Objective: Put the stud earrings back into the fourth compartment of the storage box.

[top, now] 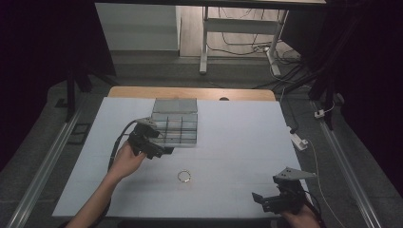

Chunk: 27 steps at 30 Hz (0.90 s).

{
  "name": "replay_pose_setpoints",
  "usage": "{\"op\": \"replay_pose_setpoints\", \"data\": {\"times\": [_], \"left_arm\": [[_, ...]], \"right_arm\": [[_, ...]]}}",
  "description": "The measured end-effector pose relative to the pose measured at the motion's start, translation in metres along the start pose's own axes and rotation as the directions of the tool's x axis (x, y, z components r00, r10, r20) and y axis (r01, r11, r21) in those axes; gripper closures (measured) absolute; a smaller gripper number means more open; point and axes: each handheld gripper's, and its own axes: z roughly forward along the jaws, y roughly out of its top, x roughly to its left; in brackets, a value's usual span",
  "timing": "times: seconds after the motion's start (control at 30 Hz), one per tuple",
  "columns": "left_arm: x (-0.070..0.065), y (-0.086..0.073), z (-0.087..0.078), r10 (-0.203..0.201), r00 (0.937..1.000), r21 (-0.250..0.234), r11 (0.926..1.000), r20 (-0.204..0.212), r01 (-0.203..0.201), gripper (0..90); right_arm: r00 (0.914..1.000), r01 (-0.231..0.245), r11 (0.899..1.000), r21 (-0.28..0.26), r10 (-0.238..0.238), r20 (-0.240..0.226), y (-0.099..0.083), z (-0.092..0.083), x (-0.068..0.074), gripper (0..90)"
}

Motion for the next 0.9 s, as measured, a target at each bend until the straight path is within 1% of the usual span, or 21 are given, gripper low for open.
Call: {"op": "replay_pose_setpoints", "data": {"times": [0.03,0.13,0.2,0.23,0.37,0.5,0.57,0.67,0.8,0.9], "left_arm": [[-0.002,-0.001,0.000,0.008,0.9999,-0.002,1.0000,0.006,-0.008,0.0],[-0.008,-0.003,-0.002,0.029,0.9996,-0.007,0.9996,0.005,-0.029,0.0],[-0.011,-0.005,-0.002,0.026,0.9994,-0.027,0.9993,0.024,-0.025,0.0],[-0.013,-0.006,-0.001,0.021,0.9993,-0.030,0.9993,0.031,-0.020,0.0],[-0.020,-0.008,0.003,0.034,0.9987,-0.033,0.9989,0.038,-0.033,0.0],[-0.026,-0.008,0.010,0.045,0.9985,-0.014,0.9989,0.031,-0.045,0.0],[-0.029,-0.009,0.014,0.058,0.9980,-0.005,0.9983,0.027,-0.058,0.0],[-0.032,-0.010,0.021,0.066,0.9974,0.014,0.9977,0.030,-0.066,0.0],[-0.038,-0.011,0.031,0.076,0.9969,0.048,0.9959,0.023,-0.077,0.0],[-0.042,-0.012,0.040,0.093,0.9955,0.077,0.9926,0.013,-0.094,0.0]], "right_arm": [[1.0000,0.001,1.000,-0.001,-0.001,0.000,0.000,0.000,0.000,0.0],[1.0000,0.005,1.000,-0.003,-0.005,-0.002,0.000,0.000,0.000,0.0],[1.0000,0.001,1.000,-0.002,-0.001,-0.003,0.000,0.000,0.000,0.0],[1.0000,0.000,1.000,-0.006,0.000,-0.005,0.000,0.000,0.000,0.0],[1.0000,-0.004,1.000,-0.012,0.004,-0.006,0.000,-0.001,-0.001,0.0],[1.0000,0.004,1.000,-0.006,-0.004,-0.003,0.000,-0.001,0.000,0.0],[1.0000,0.003,1.000,-0.004,-0.003,-0.004,0.000,-0.001,0.000,0.0],[1.0000,0.003,1.000,-0.003,-0.003,-0.004,0.000,-0.001,0.000,0.0],[0.9999,0.009,1.000,0.000,-0.009,-0.006,0.000,0.000,0.001,0.0],[0.9998,0.018,1.000,0.004,-0.018,-0.003,0.000,0.001,0.001,0.0]]}}
